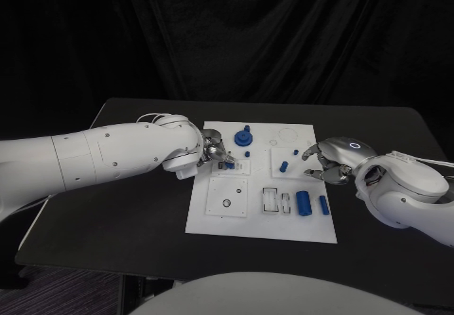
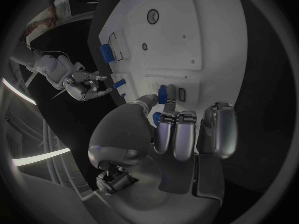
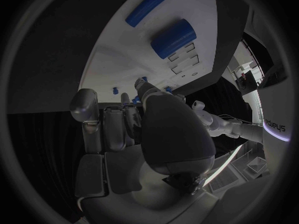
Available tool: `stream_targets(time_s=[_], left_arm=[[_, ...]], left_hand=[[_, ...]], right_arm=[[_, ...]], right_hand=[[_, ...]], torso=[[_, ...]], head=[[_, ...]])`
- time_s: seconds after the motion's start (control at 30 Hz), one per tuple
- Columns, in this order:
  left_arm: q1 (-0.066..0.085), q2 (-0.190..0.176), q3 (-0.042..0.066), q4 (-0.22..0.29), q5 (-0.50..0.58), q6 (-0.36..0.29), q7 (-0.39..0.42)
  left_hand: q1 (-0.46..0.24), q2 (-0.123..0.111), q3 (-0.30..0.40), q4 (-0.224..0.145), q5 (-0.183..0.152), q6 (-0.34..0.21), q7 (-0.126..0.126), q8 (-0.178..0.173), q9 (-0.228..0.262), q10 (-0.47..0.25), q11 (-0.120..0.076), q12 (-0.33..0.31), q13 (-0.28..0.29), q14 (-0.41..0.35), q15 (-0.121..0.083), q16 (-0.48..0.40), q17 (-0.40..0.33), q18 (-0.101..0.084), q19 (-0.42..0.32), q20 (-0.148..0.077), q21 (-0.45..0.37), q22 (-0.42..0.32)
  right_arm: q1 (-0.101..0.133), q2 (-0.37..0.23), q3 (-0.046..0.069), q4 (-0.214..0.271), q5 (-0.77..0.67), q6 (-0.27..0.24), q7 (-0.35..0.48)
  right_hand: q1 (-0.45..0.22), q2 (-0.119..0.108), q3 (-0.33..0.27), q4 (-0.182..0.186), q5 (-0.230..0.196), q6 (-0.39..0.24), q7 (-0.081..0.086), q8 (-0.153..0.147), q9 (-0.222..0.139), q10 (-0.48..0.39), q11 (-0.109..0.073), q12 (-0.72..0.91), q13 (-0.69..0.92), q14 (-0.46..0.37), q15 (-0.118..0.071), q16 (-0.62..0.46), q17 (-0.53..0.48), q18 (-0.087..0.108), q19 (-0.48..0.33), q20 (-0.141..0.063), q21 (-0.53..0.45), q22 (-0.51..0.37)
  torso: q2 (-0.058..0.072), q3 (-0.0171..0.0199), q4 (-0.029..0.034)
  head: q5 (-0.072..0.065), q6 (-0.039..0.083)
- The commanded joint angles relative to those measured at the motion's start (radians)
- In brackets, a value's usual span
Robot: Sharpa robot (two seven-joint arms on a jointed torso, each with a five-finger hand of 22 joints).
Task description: Assemble the parts on the task board
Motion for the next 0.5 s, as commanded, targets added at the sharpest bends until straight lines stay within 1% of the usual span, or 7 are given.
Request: stream_targets(time_s=[0.03, 0.2, 0.3, 0.37, 0.4, 0.43, 0.5], left_arm=[[-0.007, 0.000, -0.003, 0.001, -0.001, -0.023, -0.014], [-0.008, 0.003, -0.003, 0.000, -0.001, -0.031, -0.013], [-0.011, 0.005, -0.003, -0.001, -0.001, -0.037, -0.011], [-0.015, 0.007, -0.003, -0.003, -0.001, -0.039, -0.013], [-0.017, 0.007, -0.003, -0.003, -0.001, -0.039, -0.014], [-0.019, 0.008, -0.003, -0.004, -0.001, -0.039, -0.015], [-0.024, 0.009, -0.003, -0.005, -0.001, -0.040, -0.016]], left_hand=[[-0.010, -0.004, 0.010, 0.002, -0.017, -0.005, -0.003, 0.006, 0.003, 0.105, -0.004, 0.003, 0.263, 0.104, -0.007, 0.003, 0.263, 0.017, -0.001, -0.007, -0.004, 0.157], [-0.020, -0.004, 0.015, 0.008, -0.040, -0.009, -0.002, 0.007, 0.006, 0.105, -0.003, 0.003, 0.263, 0.104, -0.007, 0.003, 0.263, 0.017, -0.001, -0.007, -0.005, 0.158], [-0.020, -0.004, 0.015, 0.008, -0.040, -0.009, -0.002, 0.007, 0.006, 0.105, -0.003, 0.003, 0.263, 0.104, -0.007, 0.003, 0.263, 0.017, -0.001, -0.007, -0.005, 0.158], [-0.021, -0.003, 0.017, 0.009, -0.046, -0.010, -0.002, 0.008, 0.007, 0.105, -0.002, 0.003, 0.263, 0.104, -0.007, 0.003, 0.263, 0.017, 0.000, -0.007, -0.004, 0.159], [-0.023, -0.002, 0.019, 0.011, -0.054, -0.010, -0.002, 0.008, 0.008, 0.105, -0.002, 0.003, 0.263, 0.104, -0.006, 0.003, 0.263, 0.017, 0.000, -0.007, -0.005, 0.159], [-0.029, -0.001, 0.021, 0.016, -0.080, -0.013, -0.002, 0.008, 0.009, 0.105, -0.002, 0.003, 0.263, 0.104, -0.006, 0.003, 0.263, 0.016, 0.001, -0.007, -0.004, 0.160], [-0.032, -0.001, 0.022, 0.019, -0.093, -0.014, -0.001, 0.008, 0.010, 0.105, -0.002, 0.003, 0.263, 0.104, -0.006, 0.003, 0.263, 0.017, 0.001, -0.007, -0.005, 0.160]], right_arm=[[-0.002, -0.001, 0.000, 0.001, -0.004, 0.004, -0.018], [-0.002, -0.001, 0.000, 0.001, -0.004, 0.003, -0.019], [-0.002, -0.001, 0.000, 0.001, -0.004, 0.003, -0.019], [-0.002, -0.001, 0.000, 0.001, -0.004, 0.003, -0.019], [-0.002, -0.001, 0.000, 0.001, -0.004, 0.003, -0.019], [-0.002, -0.001, 0.000, 0.001, -0.003, 0.003, -0.019], [-0.002, 0.000, 0.000, 0.001, 0.002, 0.002, -0.019]], right_hand=[[0.012, 0.000, 0.007, 0.000, 0.005, 0.007, 0.002, -0.002, -0.001, -0.006, 0.002, -0.004, 0.034, -0.006, 0.002, -0.006, 0.066, 0.008, -0.007, 0.001, -0.007, 0.116], [0.012, 0.000, 0.007, 0.000, 0.005, 0.007, 0.002, -0.002, -0.001, -0.006, 0.002, -0.004, 0.034, -0.006, 0.002, -0.006, 0.066, 0.008, -0.007, 0.001, -0.007, 0.116], [0.012, 0.000, 0.007, 0.000, 0.005, 0.007, 0.002, -0.002, -0.001, -0.006, 0.002, -0.004, 0.034, -0.006, 0.002, -0.006, 0.066, 0.008, -0.007, 0.001, -0.007, 0.116], [0.012, 0.000, 0.007, 0.000, 0.005, 0.007, 0.002, -0.002, -0.001, -0.006, 0.002, -0.004, 0.034, -0.006, 0.002, -0.006, 0.066, 0.008, -0.007, 0.001, -0.007, 0.116], [0.012, 0.000, 0.007, 0.000, 0.005, 0.007, 0.002, -0.002, -0.001, -0.006, 0.002, -0.004, 0.034, -0.006, 0.002, -0.006, 0.066, 0.008, -0.007, 0.001, -0.007, 0.116], [0.012, 0.000, 0.008, 0.000, 0.006, 0.009, 0.002, -0.002, -0.002, -0.006, 0.001, -0.004, 0.034, -0.006, 0.001, -0.005, 0.066, 0.008, -0.006, 0.001, -0.006, 0.116], [0.012, 0.000, 0.008, 0.000, 0.006, 0.009, 0.002, -0.002, -0.002, -0.006, 0.001, -0.004, 0.034, -0.006, 0.001, -0.005, 0.066, 0.008, -0.006, 0.001, -0.006, 0.116]], torso=[[0.000, -0.0008, 0.0001], [-0.001, -0.0005, 0.0010], [-0.001, -0.0006, 0.0008], [-0.001, -0.0005, 0.0006], [-0.001, -0.0004, 0.0005], [-0.001, -0.0003, 0.0002], [-0.001, -0.0003, -0.0001]], head=[[0.000, 0.000], [0.000, 0.000], [0.000, 0.000], [0.000, 0.000], [0.000, 0.000], [0.000, 0.000], [0.000, 0.000]])
